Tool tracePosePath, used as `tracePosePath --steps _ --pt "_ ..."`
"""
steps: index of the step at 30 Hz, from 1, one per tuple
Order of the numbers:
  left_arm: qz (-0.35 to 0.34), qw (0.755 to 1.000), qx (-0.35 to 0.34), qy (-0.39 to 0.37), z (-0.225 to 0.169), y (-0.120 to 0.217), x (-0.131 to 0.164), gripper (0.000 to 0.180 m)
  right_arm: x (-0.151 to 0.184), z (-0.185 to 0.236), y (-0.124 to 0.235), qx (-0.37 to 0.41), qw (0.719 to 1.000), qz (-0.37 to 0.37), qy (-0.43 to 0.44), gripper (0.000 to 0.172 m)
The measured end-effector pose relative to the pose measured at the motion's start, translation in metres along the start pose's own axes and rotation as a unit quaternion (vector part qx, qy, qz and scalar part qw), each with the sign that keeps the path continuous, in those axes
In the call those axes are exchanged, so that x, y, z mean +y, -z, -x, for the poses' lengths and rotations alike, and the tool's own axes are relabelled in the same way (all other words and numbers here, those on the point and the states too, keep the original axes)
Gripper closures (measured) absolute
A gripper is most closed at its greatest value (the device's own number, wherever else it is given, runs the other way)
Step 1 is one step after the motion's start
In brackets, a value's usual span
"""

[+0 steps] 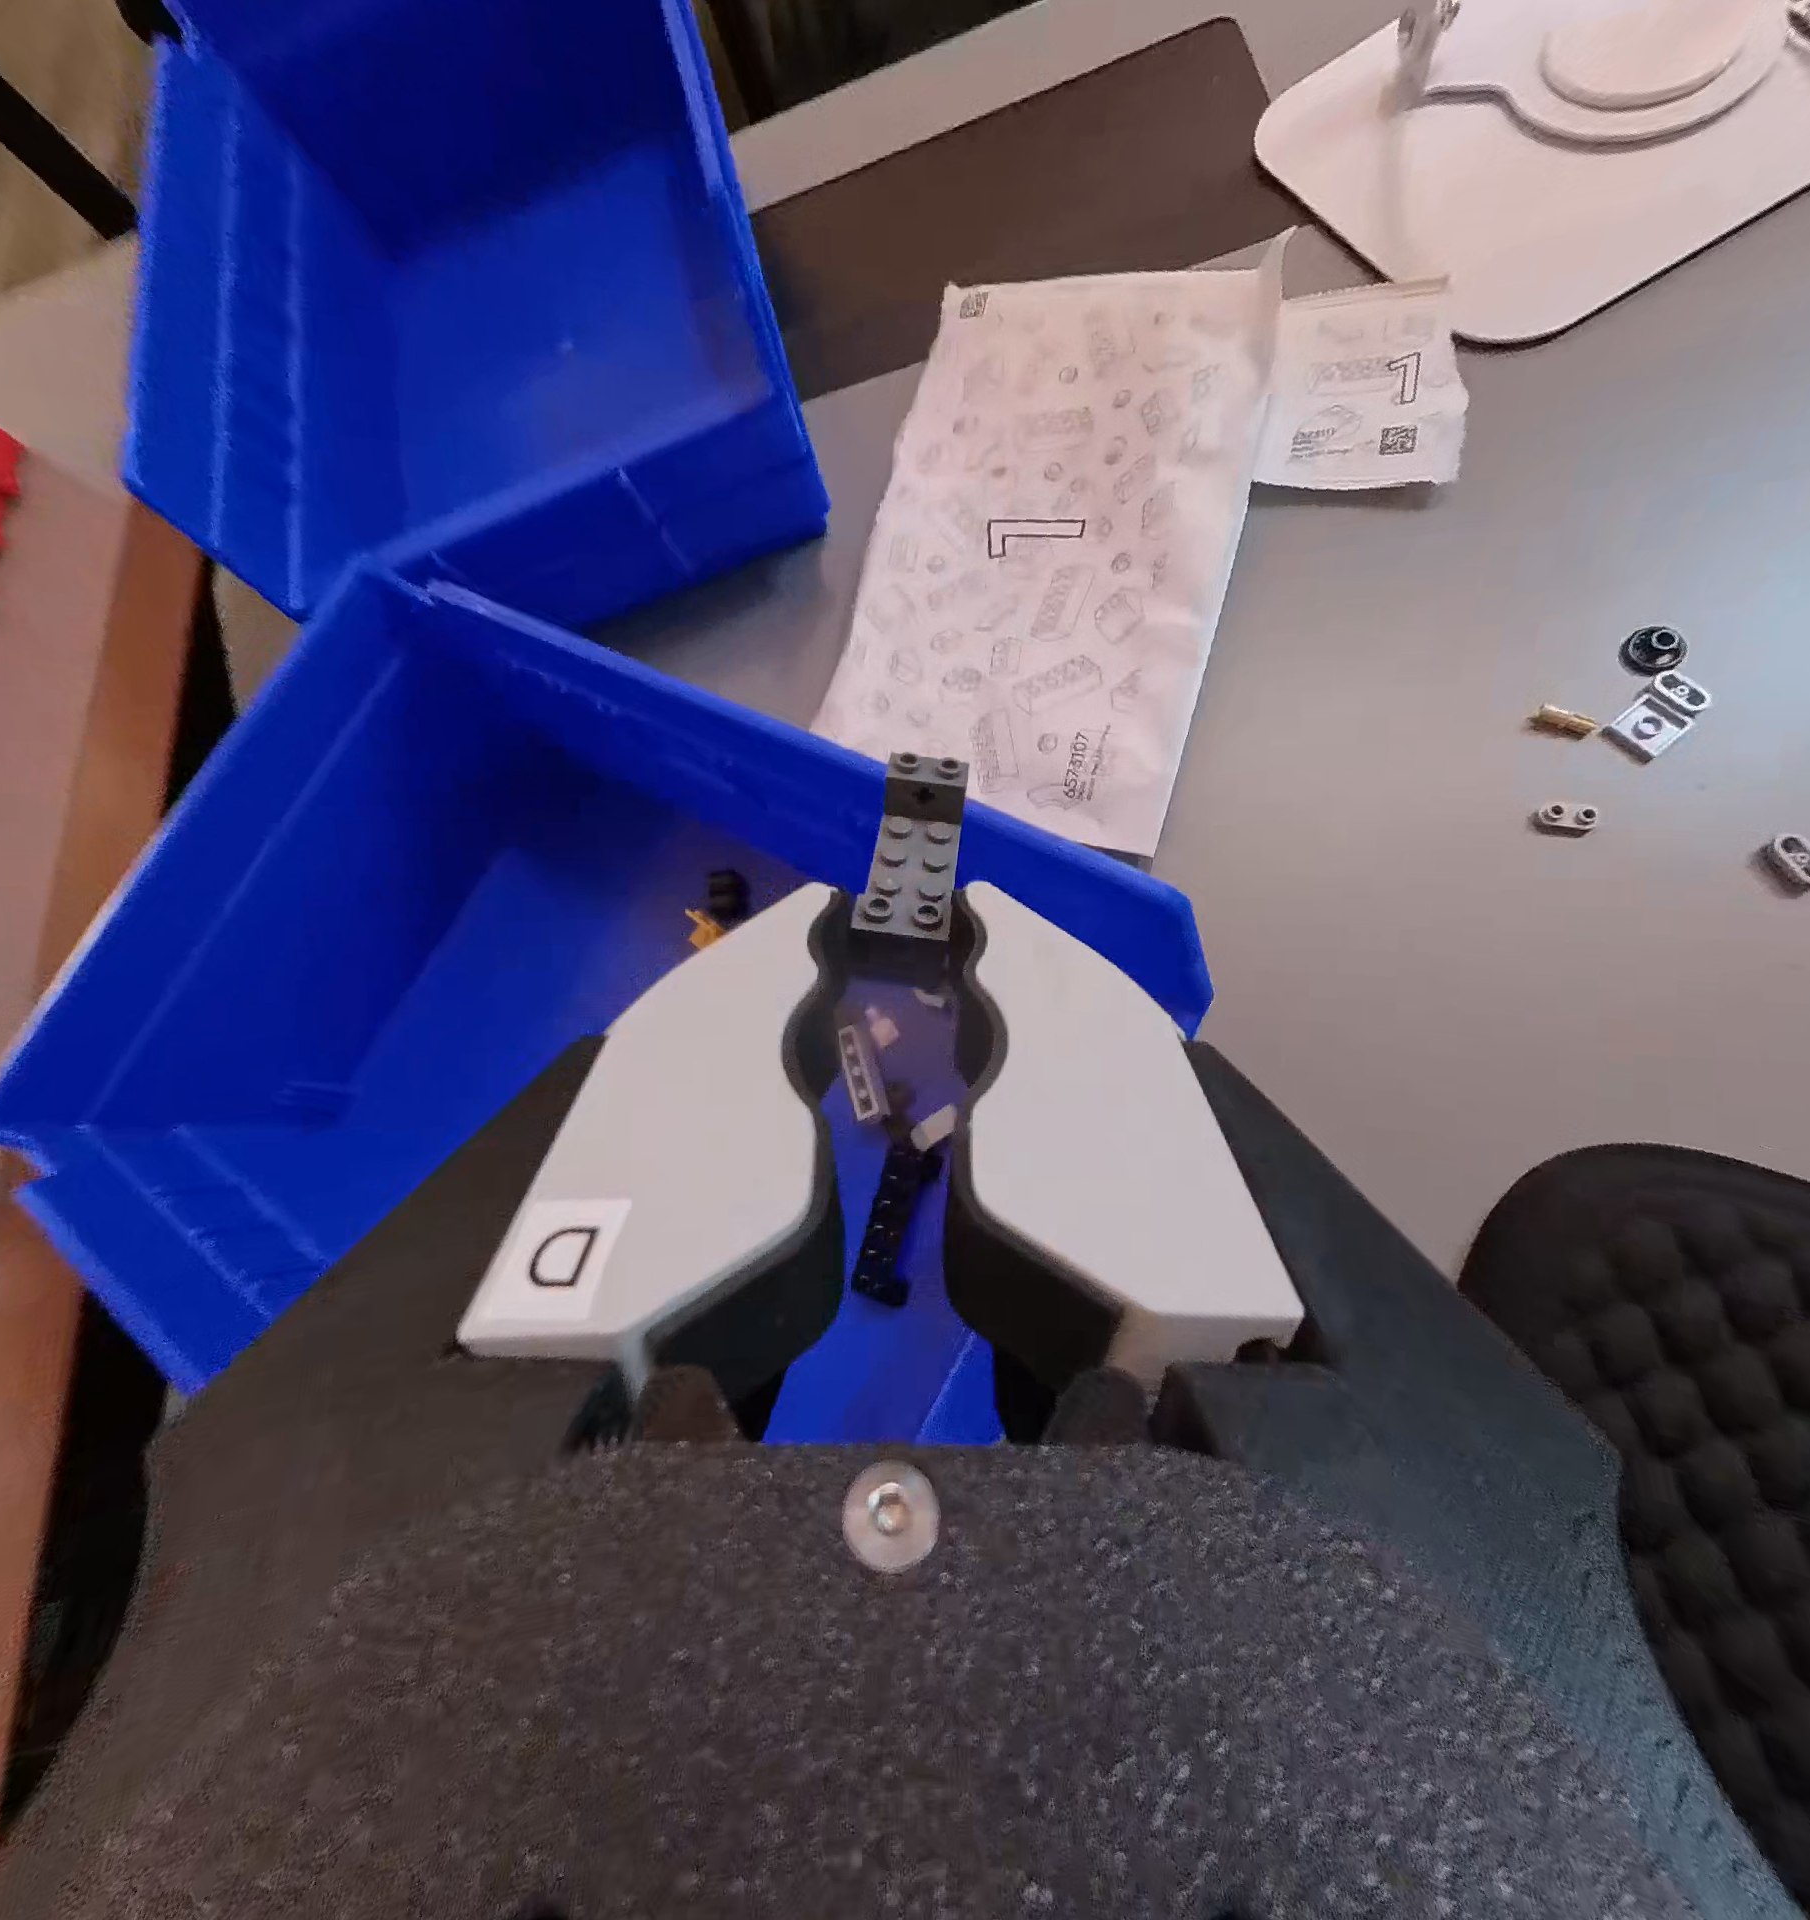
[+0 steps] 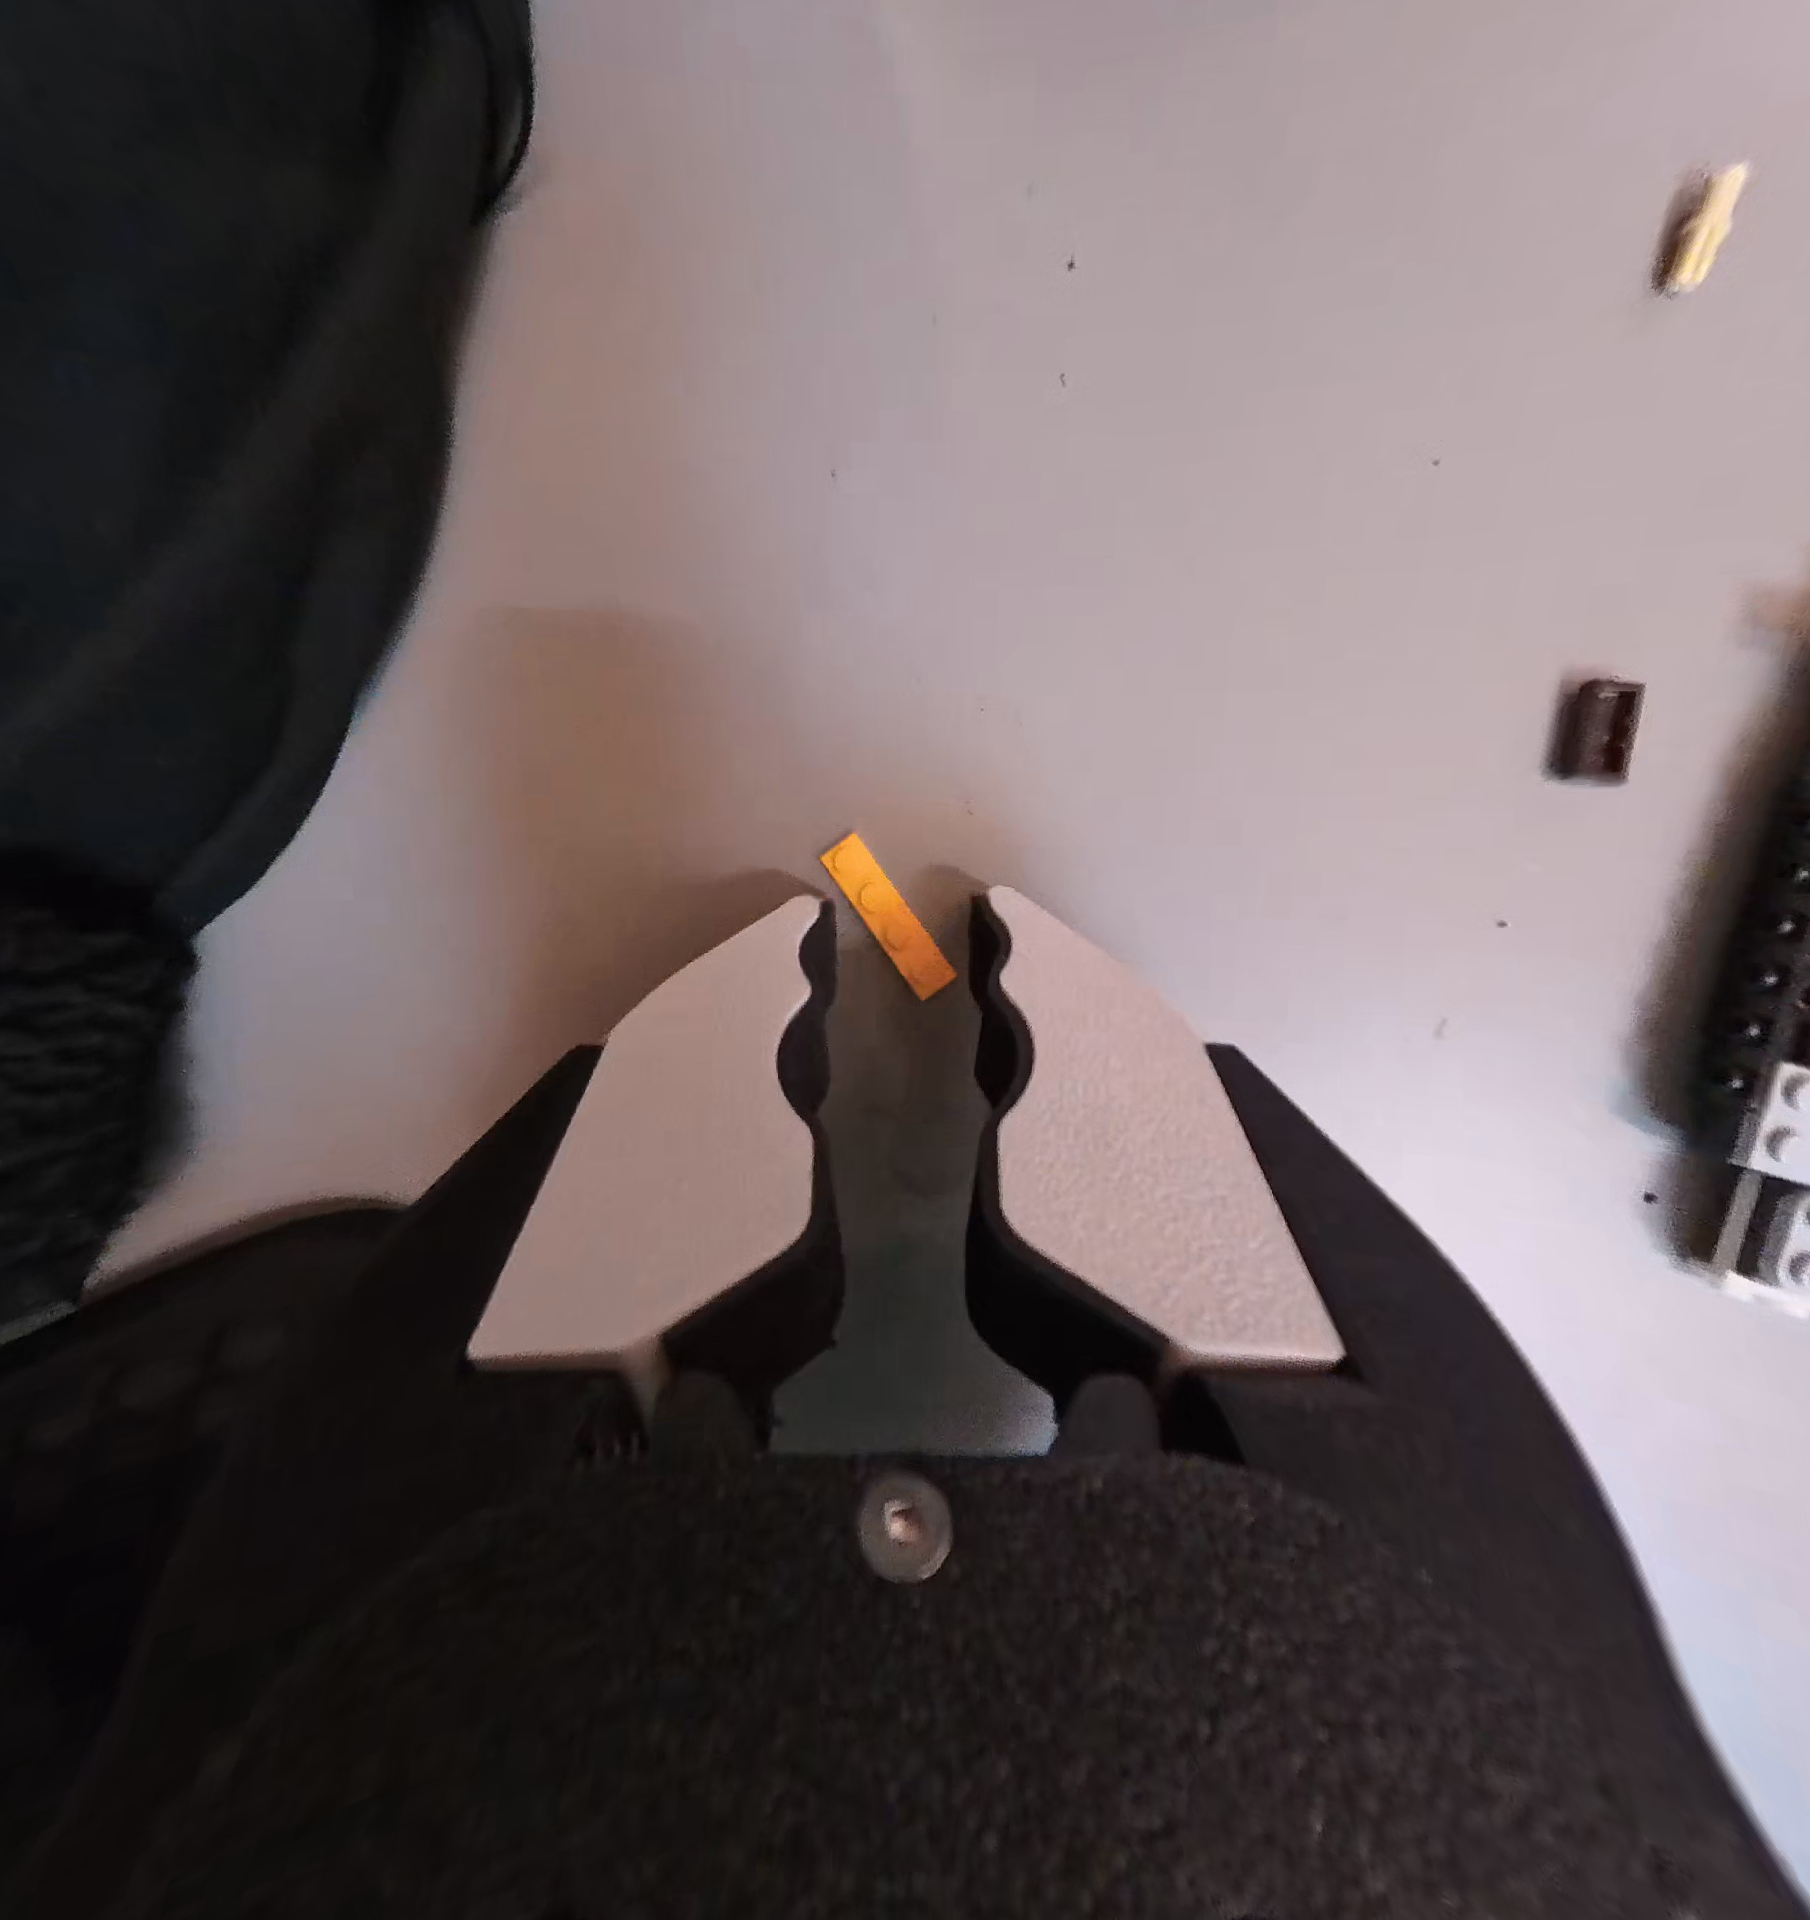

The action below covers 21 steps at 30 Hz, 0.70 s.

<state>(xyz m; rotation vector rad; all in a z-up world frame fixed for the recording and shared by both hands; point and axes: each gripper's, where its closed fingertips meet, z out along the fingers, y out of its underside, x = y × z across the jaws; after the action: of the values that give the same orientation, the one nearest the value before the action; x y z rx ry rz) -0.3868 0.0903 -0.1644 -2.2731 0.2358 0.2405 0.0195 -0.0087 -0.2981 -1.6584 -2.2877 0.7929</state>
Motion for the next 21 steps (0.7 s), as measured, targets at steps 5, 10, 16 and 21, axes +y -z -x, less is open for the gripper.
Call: tracePosePath --steps 5,10,16,21 --pt "-0.030 0.992 0.090 0.085 0.002 -0.006 0.003 0.163 -0.001 -0.002 -0.001 0.016 1.000 0.007 0.013 0.153" --pt "-0.023 0.985 0.107 0.135 0.017 -0.012 0.017 0.160 -0.003 -0.003 -0.003 0.018 1.000 0.006 0.015 0.159" --pt "-0.025 0.994 0.056 0.092 0.020 -0.015 0.012 0.131 -0.003 -0.004 -0.003 0.016 1.000 0.007 0.017 0.165" --pt "-0.152 0.966 0.189 -0.091 -0.083 0.015 -0.044 0.149 -0.021 -0.018 0.007 0.044 0.997 -0.066 0.016 0.165"
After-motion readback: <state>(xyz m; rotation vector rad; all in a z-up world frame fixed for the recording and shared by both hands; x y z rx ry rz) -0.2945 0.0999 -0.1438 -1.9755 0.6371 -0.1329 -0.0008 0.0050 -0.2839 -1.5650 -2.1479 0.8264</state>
